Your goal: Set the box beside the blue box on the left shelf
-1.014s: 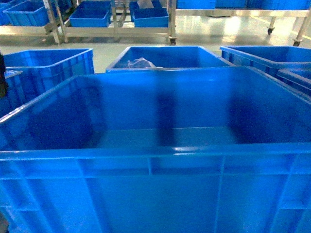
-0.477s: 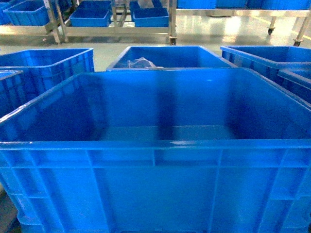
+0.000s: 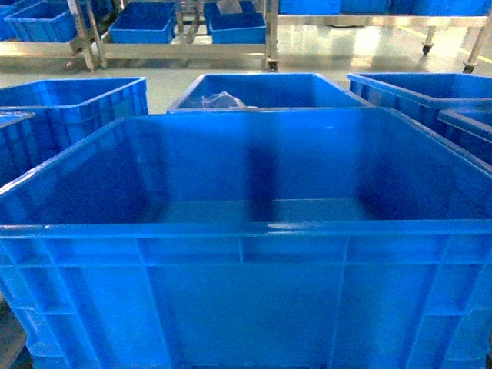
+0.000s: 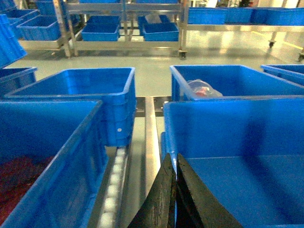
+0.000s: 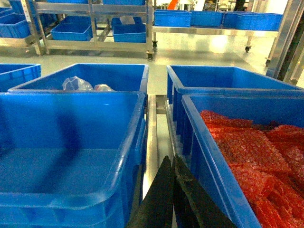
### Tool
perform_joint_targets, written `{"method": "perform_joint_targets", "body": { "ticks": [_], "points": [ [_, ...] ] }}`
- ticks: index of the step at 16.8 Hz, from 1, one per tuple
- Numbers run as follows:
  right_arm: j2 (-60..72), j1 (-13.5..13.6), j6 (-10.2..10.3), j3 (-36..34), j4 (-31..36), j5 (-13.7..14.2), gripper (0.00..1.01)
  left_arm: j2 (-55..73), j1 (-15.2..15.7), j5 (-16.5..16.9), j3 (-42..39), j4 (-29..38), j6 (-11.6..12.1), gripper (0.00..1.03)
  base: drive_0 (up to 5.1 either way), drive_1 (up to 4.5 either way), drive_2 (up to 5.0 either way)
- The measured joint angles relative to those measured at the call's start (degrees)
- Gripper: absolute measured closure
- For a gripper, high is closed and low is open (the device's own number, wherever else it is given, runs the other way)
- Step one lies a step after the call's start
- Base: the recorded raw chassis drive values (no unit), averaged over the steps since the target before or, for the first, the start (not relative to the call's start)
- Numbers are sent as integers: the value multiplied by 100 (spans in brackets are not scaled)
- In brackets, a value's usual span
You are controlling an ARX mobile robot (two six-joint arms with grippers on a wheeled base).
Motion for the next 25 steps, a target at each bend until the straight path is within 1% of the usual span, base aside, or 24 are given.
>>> {"method": "perform_joint_targets", "body": {
  "ticks": [1, 2, 3, 4, 6, 10, 13, 14, 17, 18, 20, 22, 23, 24, 25],
  "points": [
    [-229, -293, 0, -107, -131, -326, 100, -203, 105, -17, -144, -72, -9, 102, 0, 0, 0],
    [-422, -586, 0, -184, -210, -520, 100, -413, 92, 52, -264, -151, -7, 102, 0, 0, 0],
    [-605, -625, 0, -269, -319, -518, 100, -592, 68, 57, -356, -243, -7, 102, 0, 0, 0],
    [-778, -595, 0, -332, -439, -568, 100, -780, 68, 57, -442, -339, -7, 102, 0, 0, 0],
    [-1209, -588, 0, -450, -734, -568, 100, -1259, 76, 55, -625, -643, -7, 102, 0, 0, 0],
    [-1381, -588, 0, -487, -868, -568, 100, -1460, 76, 55, -684, -785, -7, 102, 0, 0, 0],
    [-1425, -588, 0, -614, -625, -570, 100, -1591, 76, 55, -710, -887, -7, 102, 0, 0, 0],
    [-1434, -588, 0, -634, -636, -568, 100, -1617, 76, 55, -717, -903, -9, 102, 0, 0, 0],
    [-1519, -588, 0, -634, -844, -573, 100, -1740, 76, 55, -734, -990, -7, 102, 0, 0, 0],
    [-1624, -588, 0, -634, -898, -573, 100, -1805, 76, 57, -822, -833, -7, 102, 0, 0, 0],
    [-1921, -588, 0, -634, -1132, -573, 100, -2011, 76, 55, -885, -1043, -7, 102, 0, 0, 0],
    [-2476, -588, 0, -634, -1725, -573, 100, -2796, 76, 55, -883, -1777, -9, 102, 0, 0, 0],
    [-3250, -588, 0, -629, -2787, -579, 100, -3003, 76, 48, -883, -2013, -11, 102, 0, 0, 0],
    [-3473, -588, 0, -614, -2669, -586, 100, -3093, 76, 59, -885, -2085, -7, 102, 0, 0, 0],
    [-3473, -588, -4, -629, -2809, -581, 100, -3224, 76, 50, -883, -2264, -11, 102, 0, 0, 0]
  ]
}}
